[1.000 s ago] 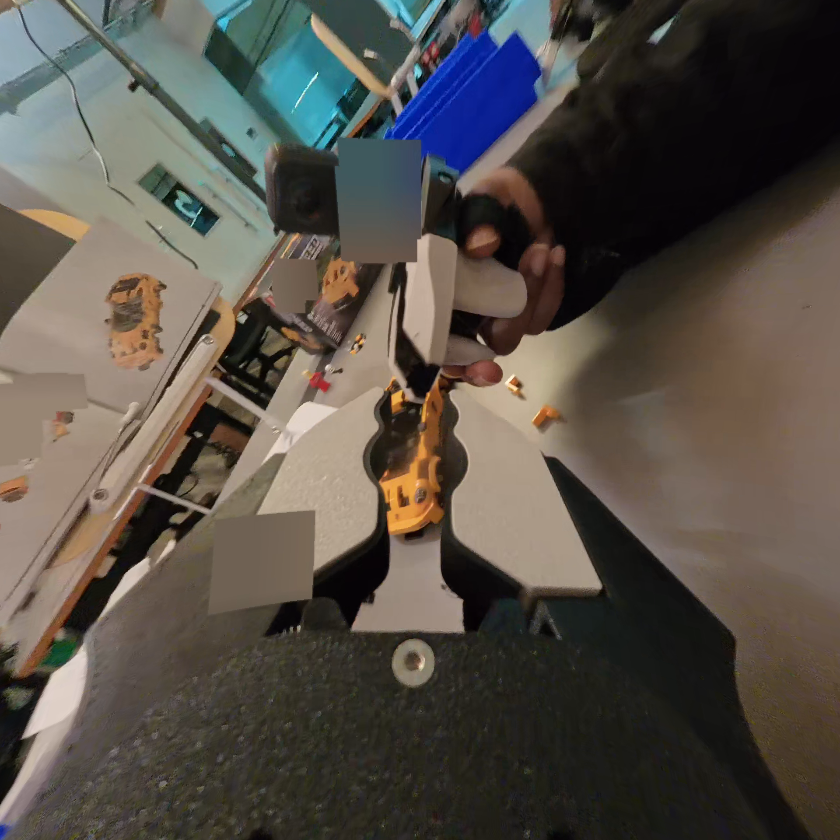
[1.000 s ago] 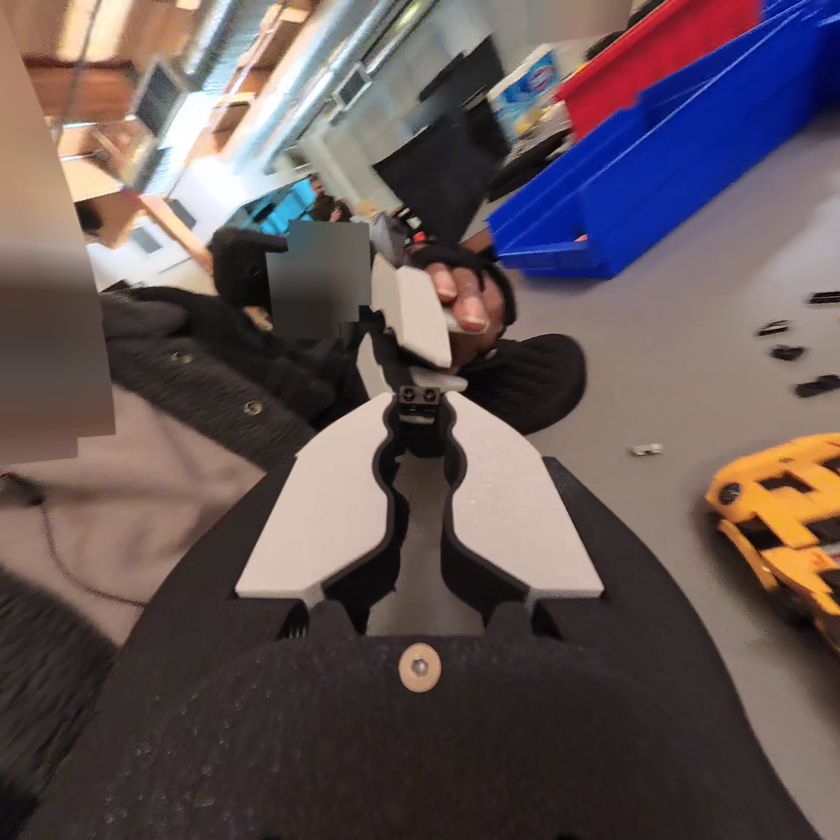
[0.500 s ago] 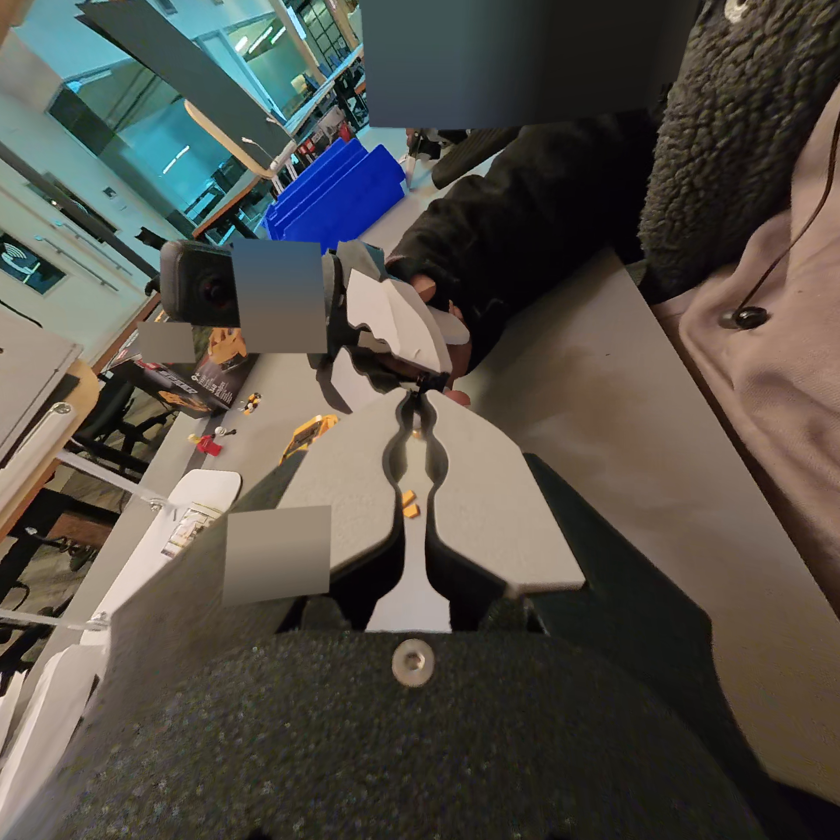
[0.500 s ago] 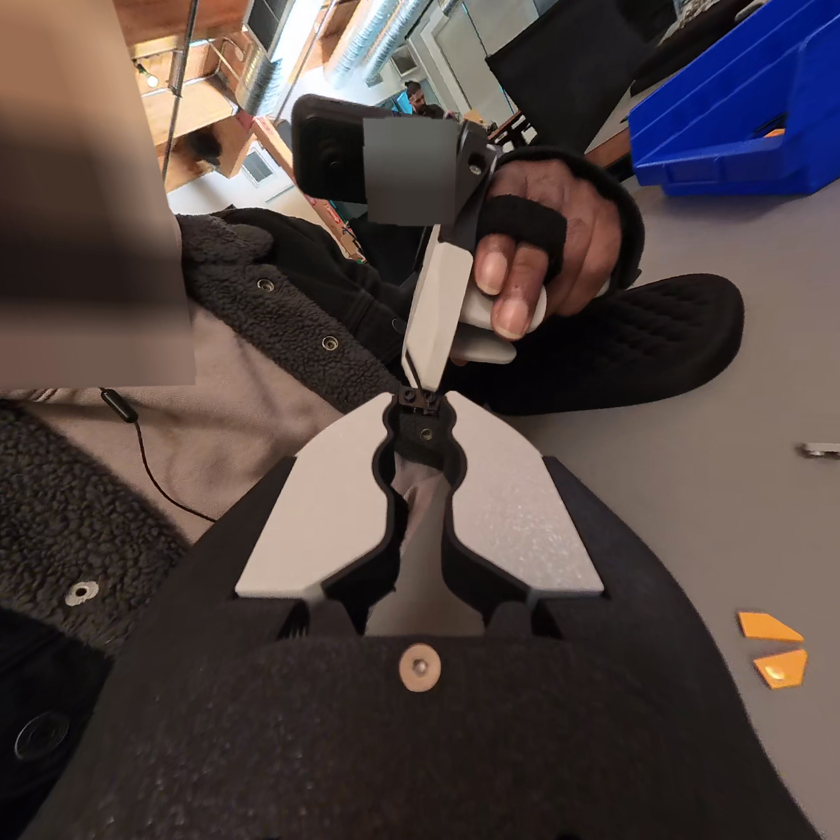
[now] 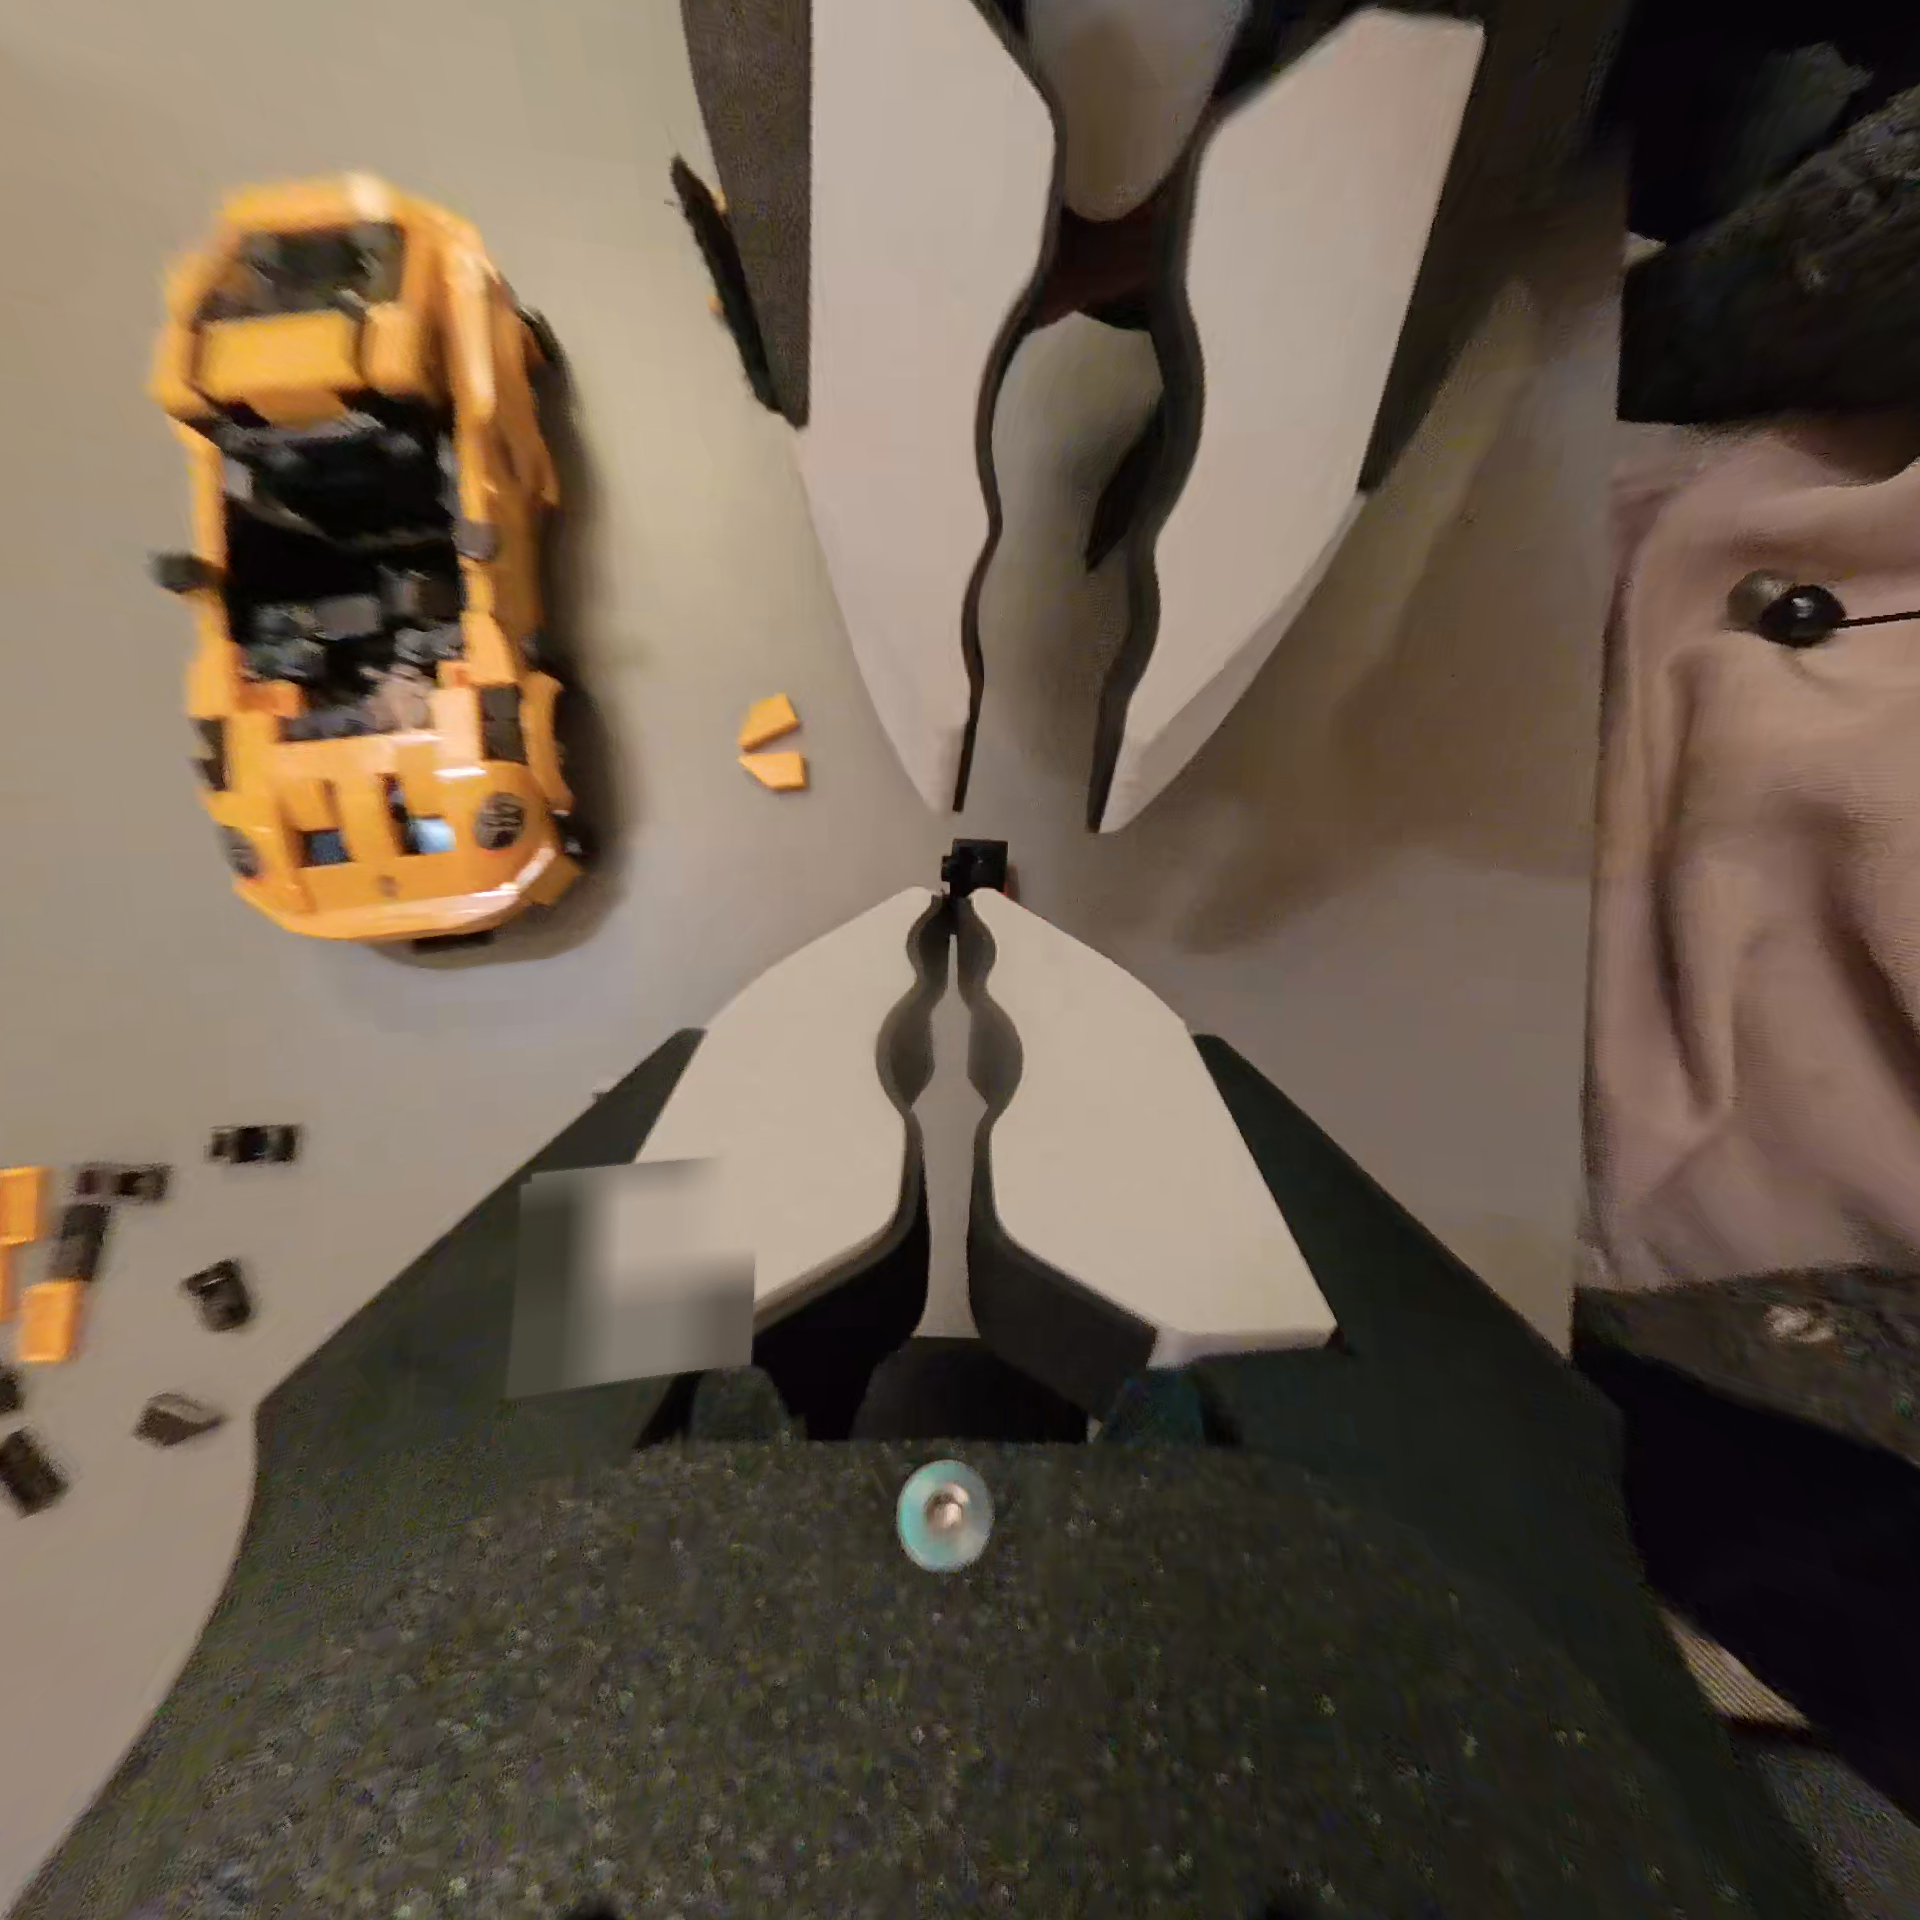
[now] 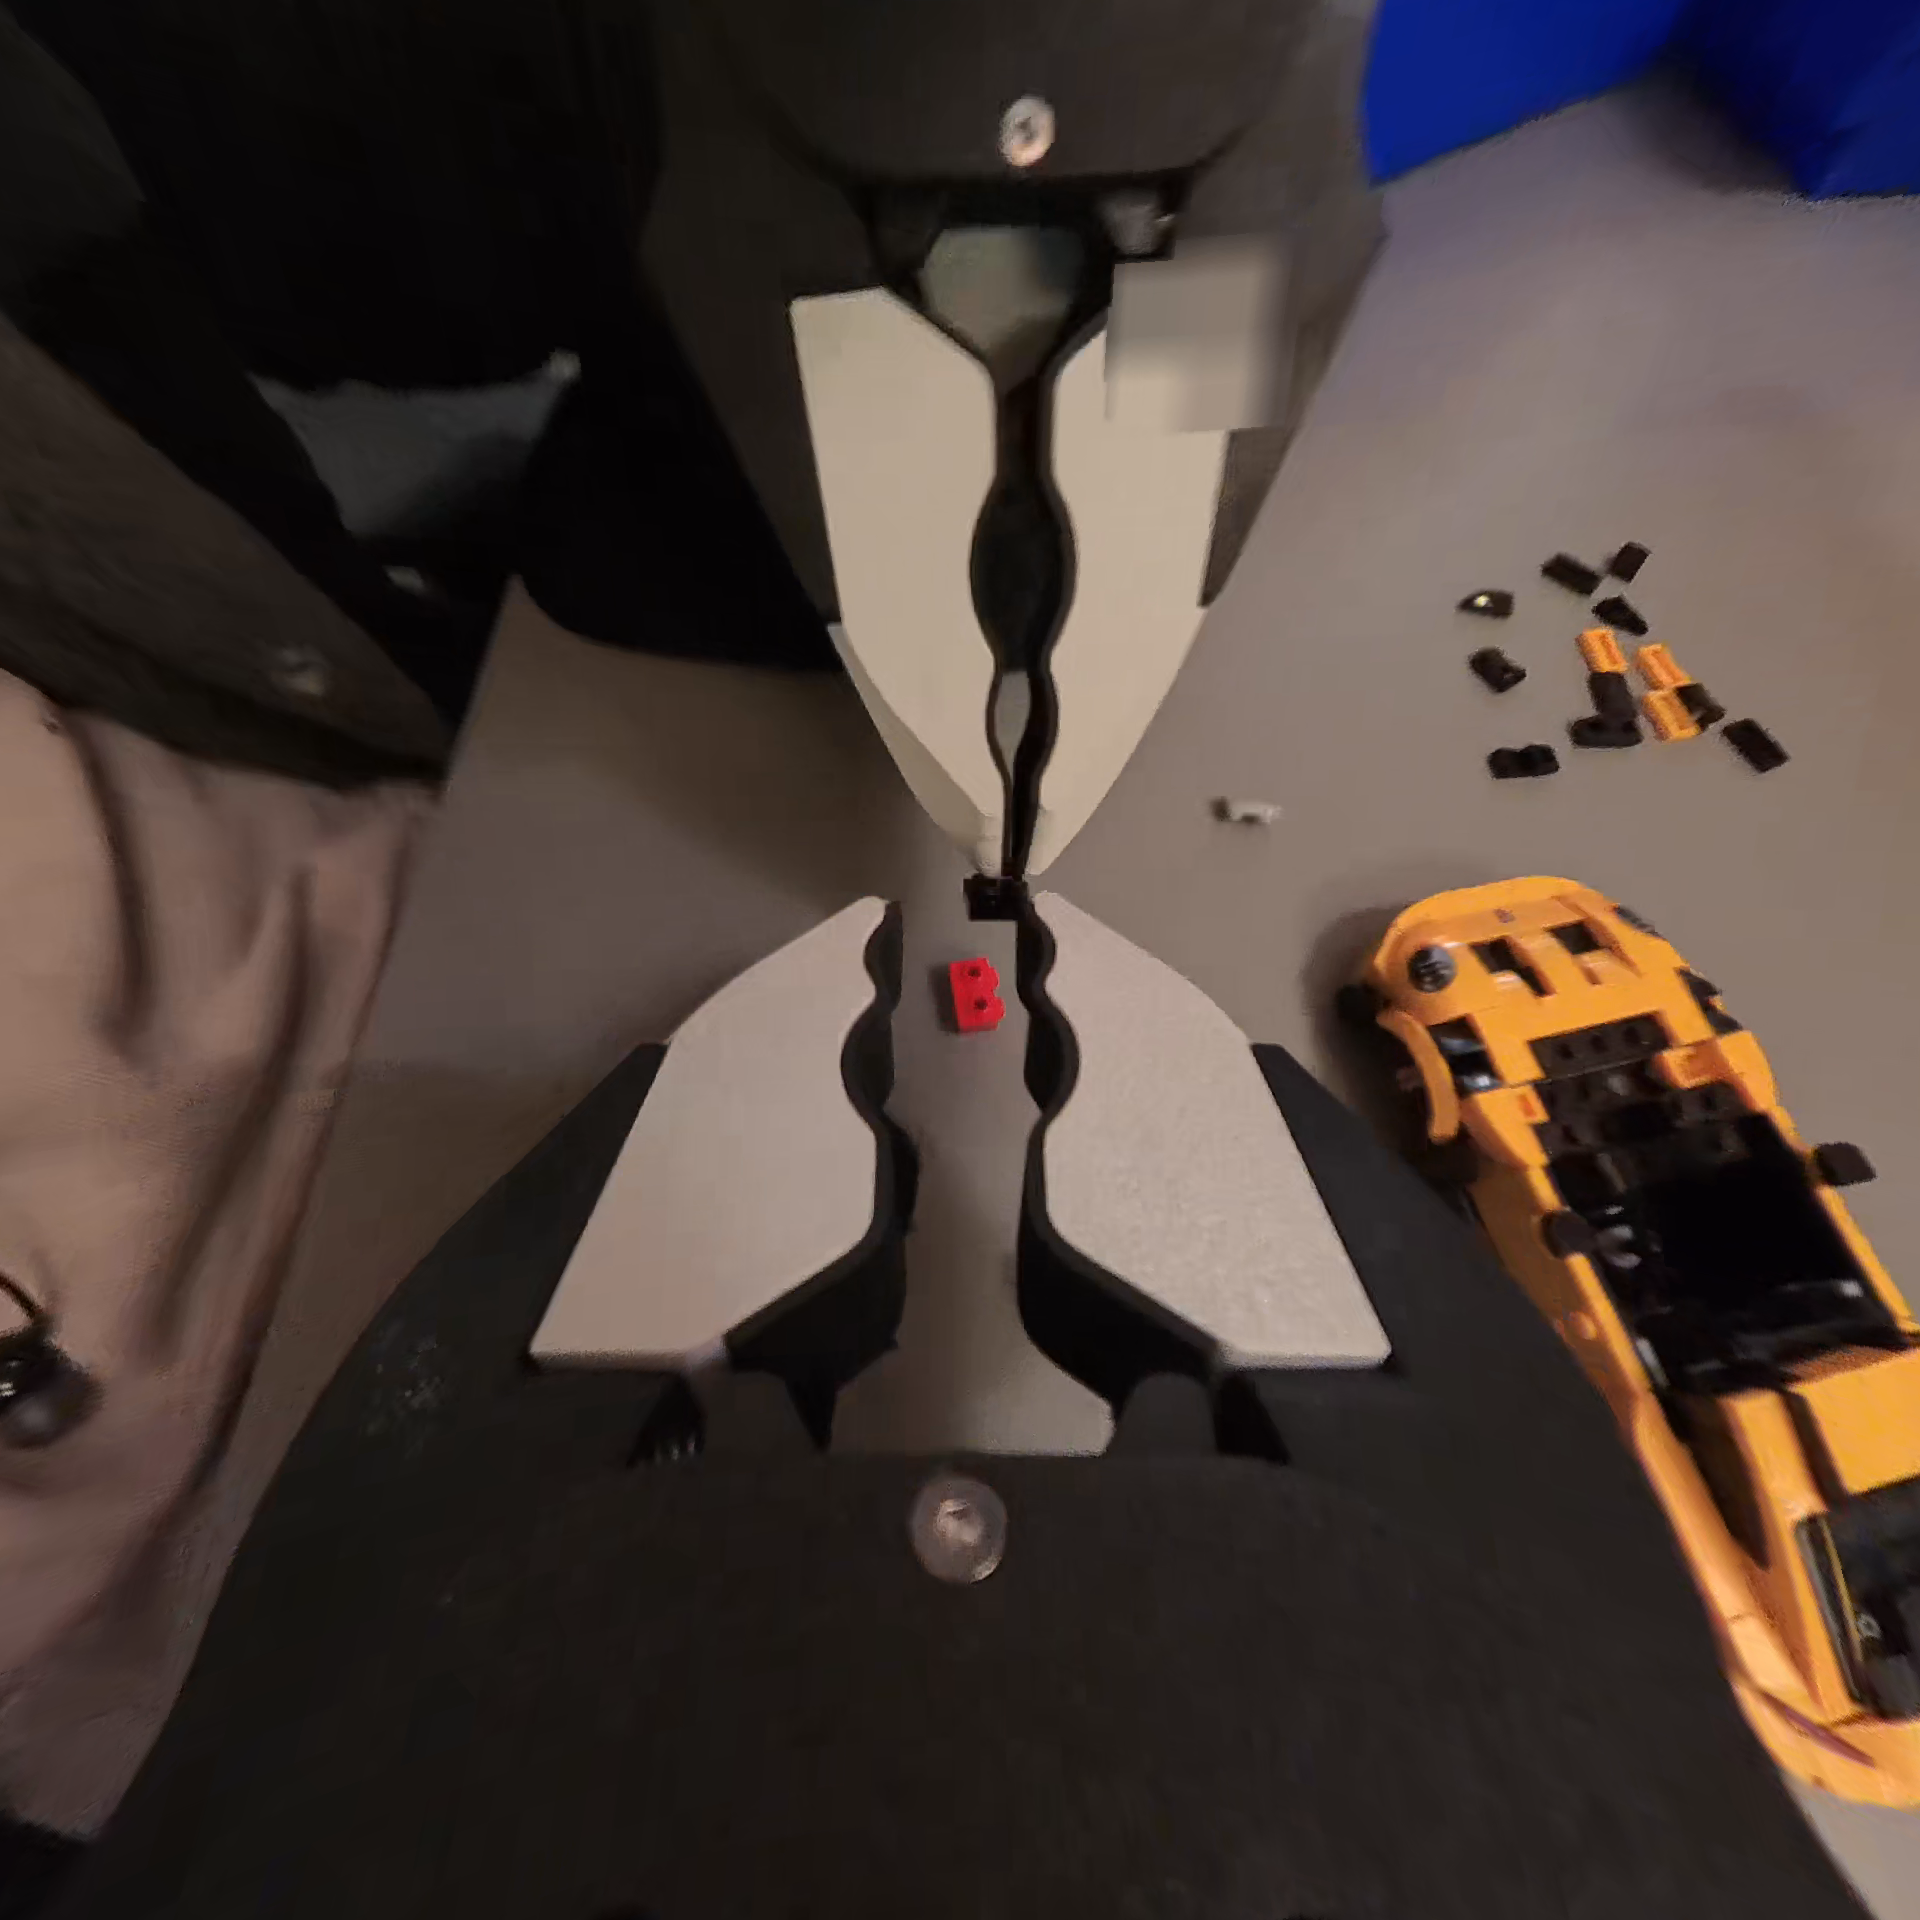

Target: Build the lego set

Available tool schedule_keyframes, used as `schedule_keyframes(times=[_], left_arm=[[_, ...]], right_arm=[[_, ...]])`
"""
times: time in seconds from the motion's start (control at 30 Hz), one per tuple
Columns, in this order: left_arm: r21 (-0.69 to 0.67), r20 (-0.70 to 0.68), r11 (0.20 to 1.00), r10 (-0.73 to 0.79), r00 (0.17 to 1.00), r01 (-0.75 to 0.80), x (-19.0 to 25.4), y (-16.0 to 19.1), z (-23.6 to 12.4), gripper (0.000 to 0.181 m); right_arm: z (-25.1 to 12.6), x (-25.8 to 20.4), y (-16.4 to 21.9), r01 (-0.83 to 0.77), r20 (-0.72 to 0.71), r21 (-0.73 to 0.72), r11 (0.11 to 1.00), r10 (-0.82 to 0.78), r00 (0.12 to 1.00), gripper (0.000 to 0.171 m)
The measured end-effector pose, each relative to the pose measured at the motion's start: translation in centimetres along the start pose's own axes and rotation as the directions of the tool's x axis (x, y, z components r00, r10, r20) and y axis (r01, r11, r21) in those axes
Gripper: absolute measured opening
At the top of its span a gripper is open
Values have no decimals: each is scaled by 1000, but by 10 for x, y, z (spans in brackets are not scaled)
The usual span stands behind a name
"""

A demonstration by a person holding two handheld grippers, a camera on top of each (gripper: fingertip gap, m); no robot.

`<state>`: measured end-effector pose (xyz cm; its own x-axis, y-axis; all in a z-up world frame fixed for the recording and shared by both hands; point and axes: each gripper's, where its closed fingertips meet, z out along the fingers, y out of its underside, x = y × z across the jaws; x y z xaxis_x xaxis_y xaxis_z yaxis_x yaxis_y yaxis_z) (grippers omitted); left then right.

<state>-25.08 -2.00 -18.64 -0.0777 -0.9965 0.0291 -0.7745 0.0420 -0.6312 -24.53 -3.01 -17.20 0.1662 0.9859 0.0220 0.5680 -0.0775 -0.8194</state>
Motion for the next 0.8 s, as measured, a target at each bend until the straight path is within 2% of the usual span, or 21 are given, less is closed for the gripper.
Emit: schedule_keyframes(times=[0.17, 0.47, 0.63, 0.8], left_arm=[[-129, -66, 991, -43, 997, 34, 2, 10, 13, 1], [-223, -98, 975, -31, 995, 9, 4, 9, 21, 1], [-155, -112, 988, -18, 994, 0, 4, 8, 18, 1], [-75, -102, 996, 38, 994, -45, 5, 17, 18, 17]], right_arm=[[15, 0, 19, 24, -35, -102, 994, -28, 999, 20], [20, 3, 29, 44, -48, -159, 986, -52, 997, 12], [19, 5, 31, 37, -48, -152, 988, -44, 998, 11], [21, 4, 31, 42, -34, -133, 990, -47, 998, 11]])
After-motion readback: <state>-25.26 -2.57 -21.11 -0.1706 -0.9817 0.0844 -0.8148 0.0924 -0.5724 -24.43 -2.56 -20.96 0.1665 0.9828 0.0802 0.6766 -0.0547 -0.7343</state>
